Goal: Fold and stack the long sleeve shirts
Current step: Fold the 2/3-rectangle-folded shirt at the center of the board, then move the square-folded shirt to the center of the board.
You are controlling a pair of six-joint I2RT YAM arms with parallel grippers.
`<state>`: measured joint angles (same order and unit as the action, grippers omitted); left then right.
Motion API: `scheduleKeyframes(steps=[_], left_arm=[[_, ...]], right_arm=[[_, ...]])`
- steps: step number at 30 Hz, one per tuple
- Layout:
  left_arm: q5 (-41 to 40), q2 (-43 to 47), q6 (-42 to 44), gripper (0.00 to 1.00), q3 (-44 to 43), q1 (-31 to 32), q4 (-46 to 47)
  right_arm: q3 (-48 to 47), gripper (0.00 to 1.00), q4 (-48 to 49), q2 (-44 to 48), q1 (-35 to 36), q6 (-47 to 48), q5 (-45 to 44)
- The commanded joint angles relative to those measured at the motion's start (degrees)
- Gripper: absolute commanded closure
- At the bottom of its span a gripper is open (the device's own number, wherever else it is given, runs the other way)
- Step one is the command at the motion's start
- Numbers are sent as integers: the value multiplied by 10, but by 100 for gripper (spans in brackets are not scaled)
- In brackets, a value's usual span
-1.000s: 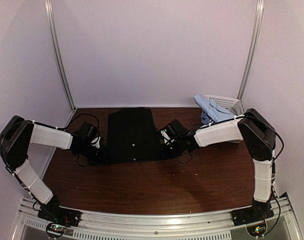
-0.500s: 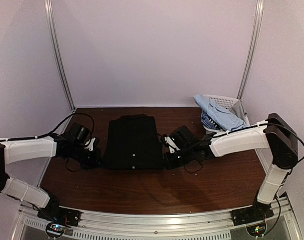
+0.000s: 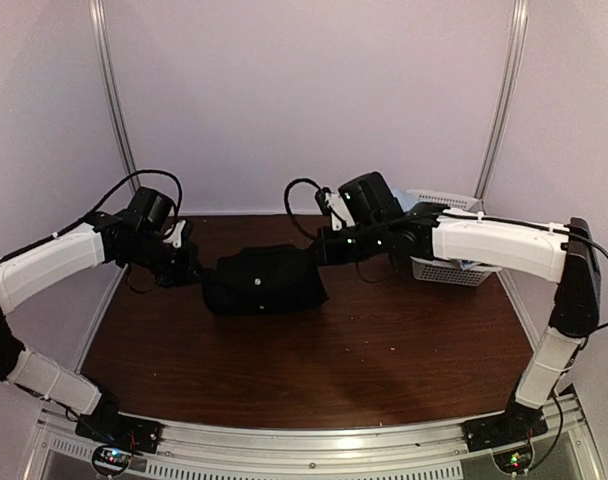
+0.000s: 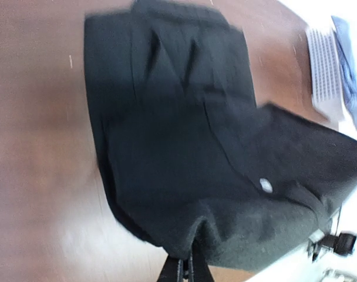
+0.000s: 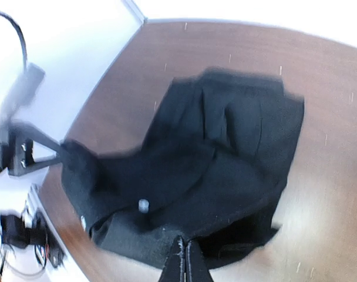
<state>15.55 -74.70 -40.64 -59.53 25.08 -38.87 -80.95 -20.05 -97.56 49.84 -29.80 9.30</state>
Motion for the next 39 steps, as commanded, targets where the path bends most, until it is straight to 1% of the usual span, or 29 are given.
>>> scheduleKeyframes(steps=[1,2,4,7,9,10,12,13,15,16,17,18,20,23,25,27,29,30,32,37,39], left_arm=[[28,-149,67,100,-115,-78,79],[42,-195,70,100,-147,-97,96],[58,-292,82,100,-245,-122,126],[62,-448,93,100,-387,-138,115],[53,-522,90,100,-456,-147,114],[55,-551,88,100,-485,-149,115],[47,-597,87,100,-538,-150,103],[50,-611,89,93,-555,-152,102],[49,-628,102,62,-591,-153,95],[39,-628,109,50,-606,-154,88],[38,-622,115,46,-612,-155,87],[33,-613,118,44,-614,-156,86],[17,-588,114,39,-593,-161,87],[-9,-532,103,34,-517,-167,102],[-24,-498,103,26,-453,-167,120],[-16,-471,104,22,-383,-167,164],[16,-465,104,21,-339,-168,188],[34,-468,104,20,-325,-167,196],[44,-470,104,20,-303,-164,204],[48,-452,106,21,-241,-145,223],[54,-444,101,23,-211,-137,235]], right_arm=[[-169,100,-19,-154,-65,34,11],[-220,100,-28,-200,-80,36,6],[-326,100,-47,-294,-109,37,13],[-450,100,-52,-421,-153,23,26],[-510,100,-43,-488,-178,12,51],[-533,99,-38,-513,-188,10,66],[-559,89,-32,-540,-201,13,81],[-559,83,-29,-541,-206,15,84],[-553,76,-36,-531,-210,24,77],[-539,73,-40,-518,-210,31,69],[-517,70,-35,-499,-209,35,61],[-488,65,-27,-470,-207,40,53],[-434,59,-14,-426,-200,45,33],[-359,51,9,-370,-180,53,34],[-311,45,17,-341,-159,64,33],[-270,39,38,-319,-141,66,34],[-256,36,41,-313,-125,62,38],[-255,34,38,-315,-118,61,36],[-258,33,29,-323,-106,59,26],[-262,36,23,-353,-89,53,42],[-264,38,21,-359,-81,55,46]])
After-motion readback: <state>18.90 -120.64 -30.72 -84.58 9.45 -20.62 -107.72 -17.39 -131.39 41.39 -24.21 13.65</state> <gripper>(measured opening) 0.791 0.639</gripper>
